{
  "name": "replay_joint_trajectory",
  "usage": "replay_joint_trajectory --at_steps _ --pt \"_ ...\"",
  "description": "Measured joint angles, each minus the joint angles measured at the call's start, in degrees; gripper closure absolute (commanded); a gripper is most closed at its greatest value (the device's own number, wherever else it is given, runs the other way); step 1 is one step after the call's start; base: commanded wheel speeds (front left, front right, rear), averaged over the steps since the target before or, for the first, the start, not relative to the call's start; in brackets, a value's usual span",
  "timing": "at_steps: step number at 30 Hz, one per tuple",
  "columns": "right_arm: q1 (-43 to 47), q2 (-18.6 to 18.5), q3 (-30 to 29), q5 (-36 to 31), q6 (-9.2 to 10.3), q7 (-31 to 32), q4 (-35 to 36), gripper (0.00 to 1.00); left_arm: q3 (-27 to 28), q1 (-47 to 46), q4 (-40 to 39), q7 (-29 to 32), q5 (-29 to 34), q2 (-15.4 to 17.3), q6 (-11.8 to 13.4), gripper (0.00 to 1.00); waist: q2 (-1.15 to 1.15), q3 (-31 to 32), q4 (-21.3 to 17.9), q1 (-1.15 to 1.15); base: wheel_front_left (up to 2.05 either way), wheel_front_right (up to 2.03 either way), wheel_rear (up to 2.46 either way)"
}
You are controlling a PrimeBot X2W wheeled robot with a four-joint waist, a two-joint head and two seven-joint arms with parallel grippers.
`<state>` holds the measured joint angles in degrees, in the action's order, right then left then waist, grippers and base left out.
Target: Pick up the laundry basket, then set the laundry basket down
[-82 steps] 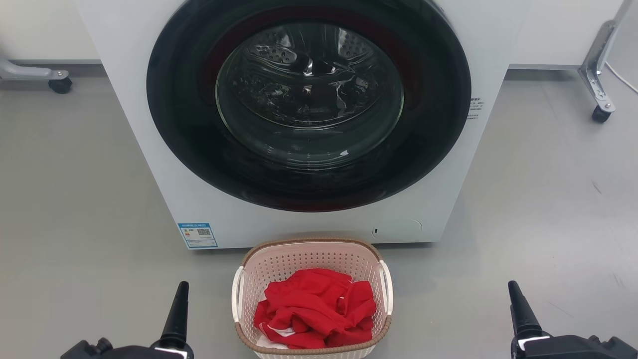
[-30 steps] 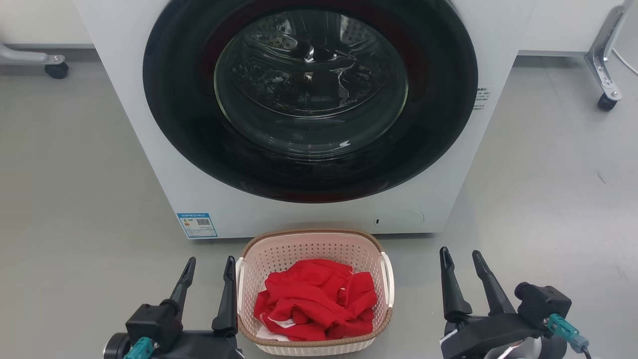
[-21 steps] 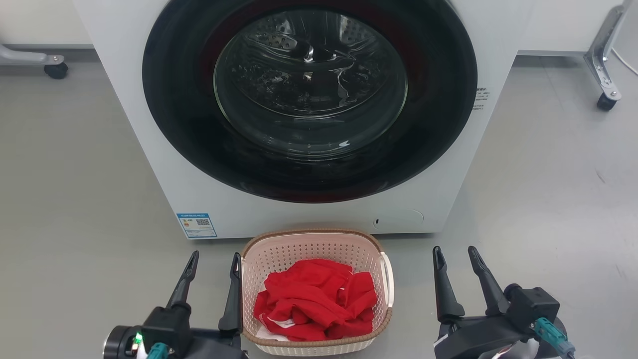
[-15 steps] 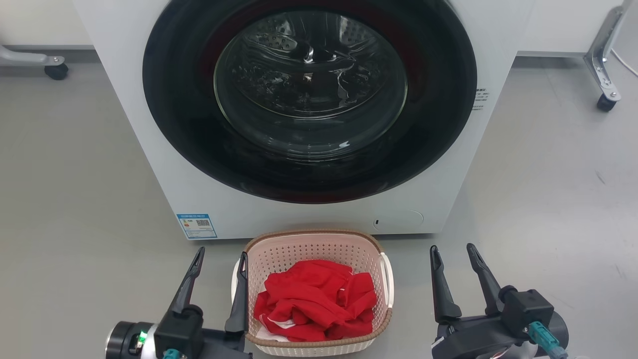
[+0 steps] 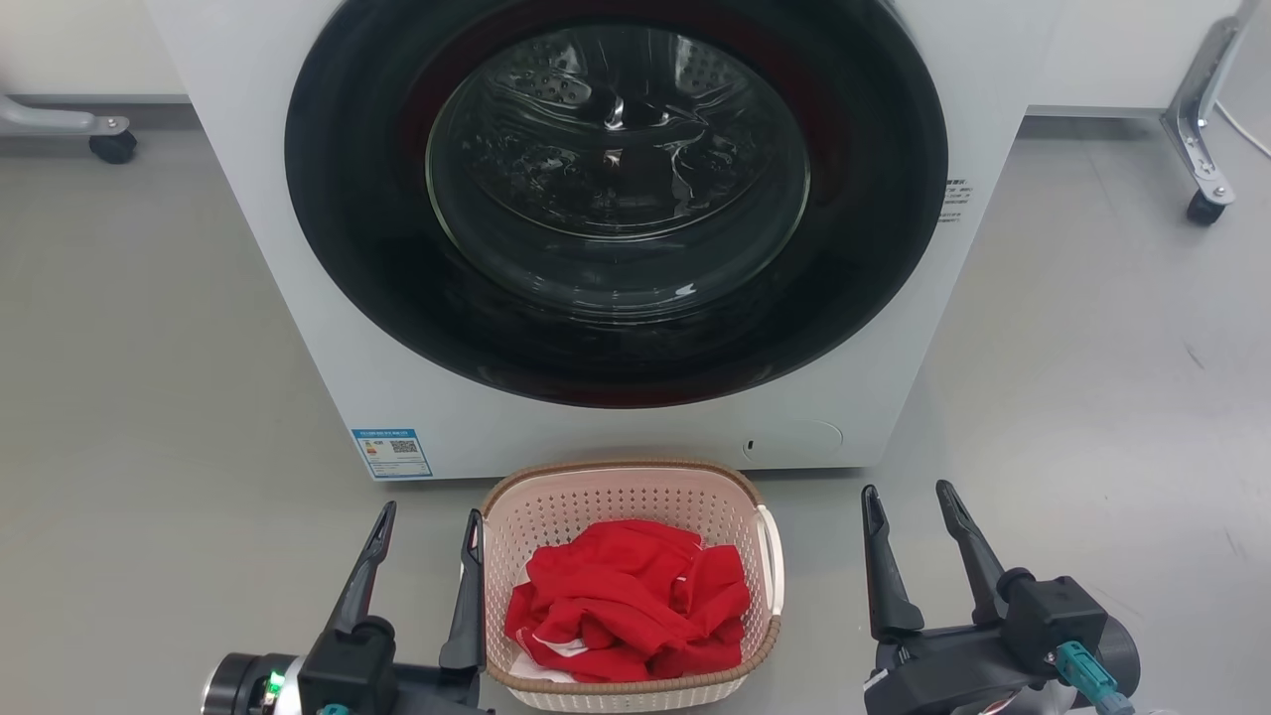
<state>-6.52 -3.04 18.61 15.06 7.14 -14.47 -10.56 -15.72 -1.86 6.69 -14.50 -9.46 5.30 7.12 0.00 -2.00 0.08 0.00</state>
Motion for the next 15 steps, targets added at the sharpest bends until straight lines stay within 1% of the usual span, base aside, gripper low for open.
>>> replay_joint_trajectory --at_steps 15 --pt "0.07 0.02 -0.24 -0.16 0.0 -0.05 0.91 0.0 0.46 0.03 -0.55 0.0 0.02 -0.38 0.0 0.0 0.0 -0.57 -0.1 0.0 0.0 0.0 0.0"
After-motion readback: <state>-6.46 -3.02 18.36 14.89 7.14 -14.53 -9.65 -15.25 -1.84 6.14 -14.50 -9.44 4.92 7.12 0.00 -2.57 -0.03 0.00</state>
